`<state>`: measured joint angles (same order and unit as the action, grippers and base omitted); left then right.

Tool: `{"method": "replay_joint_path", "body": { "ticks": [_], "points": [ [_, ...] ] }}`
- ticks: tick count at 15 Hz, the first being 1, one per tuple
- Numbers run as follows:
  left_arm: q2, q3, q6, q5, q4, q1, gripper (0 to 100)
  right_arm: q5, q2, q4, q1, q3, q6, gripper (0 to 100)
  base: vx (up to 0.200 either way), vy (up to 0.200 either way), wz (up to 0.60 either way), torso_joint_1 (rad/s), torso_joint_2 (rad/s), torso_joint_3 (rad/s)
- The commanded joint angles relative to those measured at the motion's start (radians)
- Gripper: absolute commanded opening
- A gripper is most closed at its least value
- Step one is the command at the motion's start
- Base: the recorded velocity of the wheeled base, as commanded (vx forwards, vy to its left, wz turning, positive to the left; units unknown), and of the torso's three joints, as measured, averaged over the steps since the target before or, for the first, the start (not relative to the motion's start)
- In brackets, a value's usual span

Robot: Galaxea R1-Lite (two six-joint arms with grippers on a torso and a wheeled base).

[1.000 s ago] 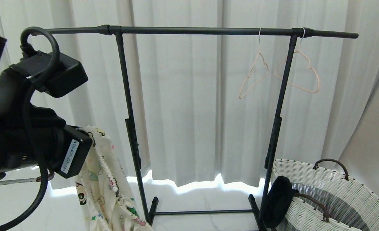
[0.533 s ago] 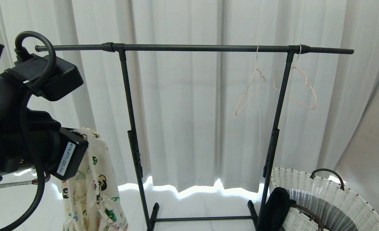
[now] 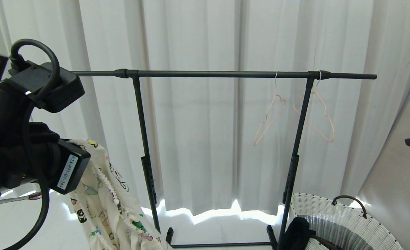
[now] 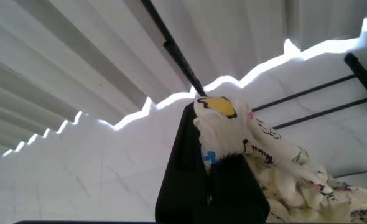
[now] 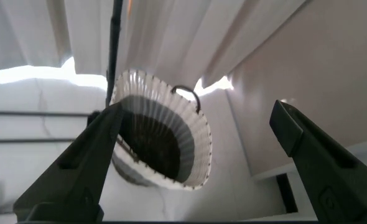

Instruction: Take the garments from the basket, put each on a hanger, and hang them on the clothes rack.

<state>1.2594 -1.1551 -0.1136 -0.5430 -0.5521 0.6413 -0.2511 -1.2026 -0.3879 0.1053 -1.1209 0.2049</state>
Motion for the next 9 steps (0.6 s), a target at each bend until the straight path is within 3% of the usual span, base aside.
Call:
{"method": "replay_joint_path", "body": {
  "ticks": [1, 6, 9],
  "points": [
    [-0.008, 0.008, 0.0, -0.003, 0.0, 0.0, 0, -0.001, -0.028, 0.021, 0.001, 0.001, 0.001, 100, 0.0, 0.0, 0.0, 0.217, -0.5, -0.281],
    [-0.04, 0.034, -0.004, -0.003, 0.0, 0.001, 0, -0.001, -0.051, 0.08, 0.002, 0.019, 0.004, 100, 0.0, 0.0, 0.0, 0.217, -0.48, -0.263],
    [-0.051, 0.034, -0.006, -0.005, 0.0, 0.001, 0, -0.001, -0.051, 0.081, 0.002, 0.021, 0.004, 100, 0.0, 0.0, 0.0, 0.061, -0.13, -0.071]
  ]
}}
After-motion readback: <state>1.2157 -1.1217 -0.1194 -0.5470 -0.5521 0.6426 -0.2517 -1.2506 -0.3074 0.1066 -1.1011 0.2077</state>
